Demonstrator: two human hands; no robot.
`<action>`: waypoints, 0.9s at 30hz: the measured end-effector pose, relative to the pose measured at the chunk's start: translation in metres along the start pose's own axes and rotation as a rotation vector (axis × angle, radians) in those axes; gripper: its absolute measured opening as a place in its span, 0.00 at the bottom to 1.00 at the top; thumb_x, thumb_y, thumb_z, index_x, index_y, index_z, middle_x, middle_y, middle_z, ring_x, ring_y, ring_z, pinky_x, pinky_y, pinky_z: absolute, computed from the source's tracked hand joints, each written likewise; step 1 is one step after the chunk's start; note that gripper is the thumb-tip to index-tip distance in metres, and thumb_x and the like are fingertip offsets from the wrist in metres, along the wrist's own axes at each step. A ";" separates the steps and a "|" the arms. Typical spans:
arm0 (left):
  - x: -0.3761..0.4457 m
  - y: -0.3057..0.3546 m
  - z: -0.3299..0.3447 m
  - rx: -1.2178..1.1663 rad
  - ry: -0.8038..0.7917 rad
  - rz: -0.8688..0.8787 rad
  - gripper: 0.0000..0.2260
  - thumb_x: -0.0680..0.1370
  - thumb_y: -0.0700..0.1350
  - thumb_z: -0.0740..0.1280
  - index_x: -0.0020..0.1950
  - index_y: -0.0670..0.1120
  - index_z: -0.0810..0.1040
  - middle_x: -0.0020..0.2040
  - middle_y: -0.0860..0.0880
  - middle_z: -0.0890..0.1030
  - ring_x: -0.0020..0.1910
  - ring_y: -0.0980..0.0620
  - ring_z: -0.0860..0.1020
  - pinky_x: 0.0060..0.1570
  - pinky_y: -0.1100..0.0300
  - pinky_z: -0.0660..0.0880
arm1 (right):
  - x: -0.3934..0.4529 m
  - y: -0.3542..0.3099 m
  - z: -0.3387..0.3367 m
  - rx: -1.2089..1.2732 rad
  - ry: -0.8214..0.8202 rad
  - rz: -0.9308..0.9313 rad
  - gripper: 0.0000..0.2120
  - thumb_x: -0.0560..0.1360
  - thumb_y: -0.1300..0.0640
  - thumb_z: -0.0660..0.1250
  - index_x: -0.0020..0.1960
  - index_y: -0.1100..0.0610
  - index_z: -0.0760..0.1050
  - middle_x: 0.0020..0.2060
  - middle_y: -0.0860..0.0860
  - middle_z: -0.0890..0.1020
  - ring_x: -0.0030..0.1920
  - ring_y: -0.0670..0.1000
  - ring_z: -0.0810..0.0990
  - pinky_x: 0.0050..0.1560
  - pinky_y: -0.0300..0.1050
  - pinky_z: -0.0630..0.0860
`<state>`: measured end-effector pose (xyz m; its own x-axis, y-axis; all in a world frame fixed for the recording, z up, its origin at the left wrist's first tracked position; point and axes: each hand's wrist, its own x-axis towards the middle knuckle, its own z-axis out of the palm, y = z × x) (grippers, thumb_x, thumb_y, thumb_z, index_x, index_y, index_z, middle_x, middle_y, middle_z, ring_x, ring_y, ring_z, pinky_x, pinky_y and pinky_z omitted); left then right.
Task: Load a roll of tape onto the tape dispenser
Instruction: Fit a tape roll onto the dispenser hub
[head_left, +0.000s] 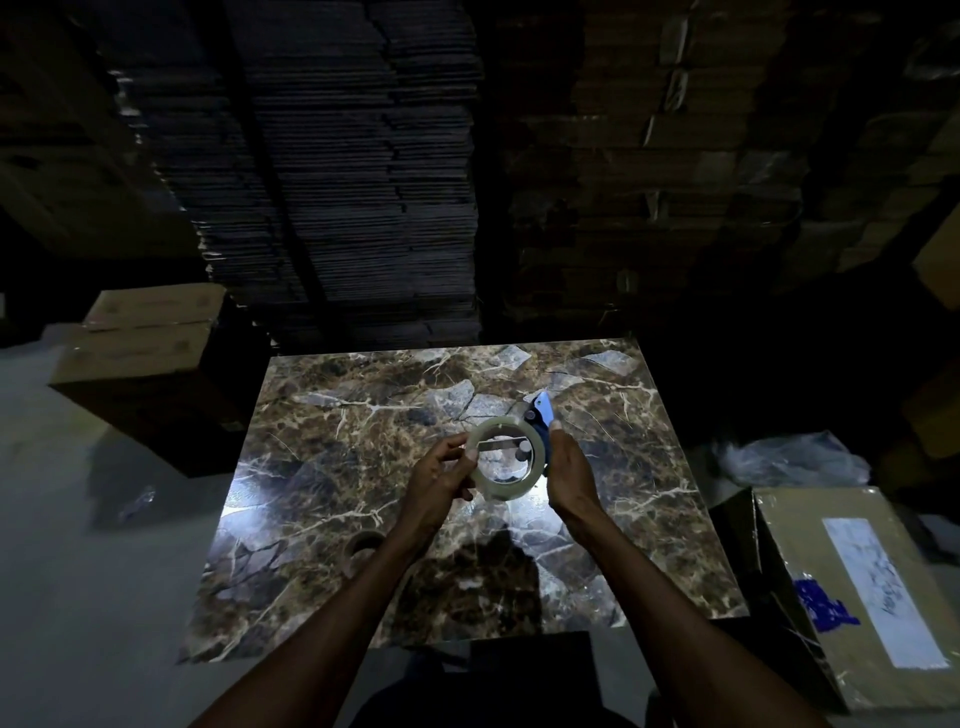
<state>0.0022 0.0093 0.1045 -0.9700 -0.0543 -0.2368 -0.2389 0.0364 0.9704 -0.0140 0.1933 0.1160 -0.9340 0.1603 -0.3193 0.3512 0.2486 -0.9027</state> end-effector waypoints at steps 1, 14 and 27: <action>0.000 0.000 0.001 -0.002 0.012 0.004 0.13 0.80 0.51 0.69 0.64 0.51 0.79 0.56 0.42 0.83 0.41 0.46 0.82 0.39 0.52 0.80 | 0.000 -0.004 0.000 0.001 0.010 -0.010 0.24 0.85 0.44 0.48 0.62 0.59 0.75 0.52 0.52 0.78 0.57 0.56 0.78 0.62 0.55 0.72; -0.021 0.004 0.025 -0.059 0.087 0.036 0.14 0.76 0.55 0.68 0.61 0.56 0.80 0.49 0.40 0.83 0.39 0.52 0.81 0.40 0.52 0.81 | 0.033 0.032 0.011 0.175 0.059 0.121 0.49 0.64 0.17 0.45 0.70 0.49 0.71 0.69 0.56 0.76 0.52 0.51 0.71 0.40 0.40 0.64; -0.019 0.003 0.034 -0.048 0.126 0.041 0.20 0.75 0.58 0.67 0.64 0.54 0.80 0.51 0.43 0.84 0.39 0.54 0.81 0.36 0.61 0.79 | 0.033 0.020 0.028 0.272 0.125 0.185 0.44 0.66 0.20 0.49 0.70 0.47 0.71 0.69 0.54 0.75 0.63 0.59 0.75 0.47 0.46 0.72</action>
<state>0.0184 0.0443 0.1106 -0.9649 -0.1787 -0.1922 -0.1941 -0.0069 0.9810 -0.0398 0.1772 0.0790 -0.8353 0.2983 -0.4619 0.4675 -0.0568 -0.8822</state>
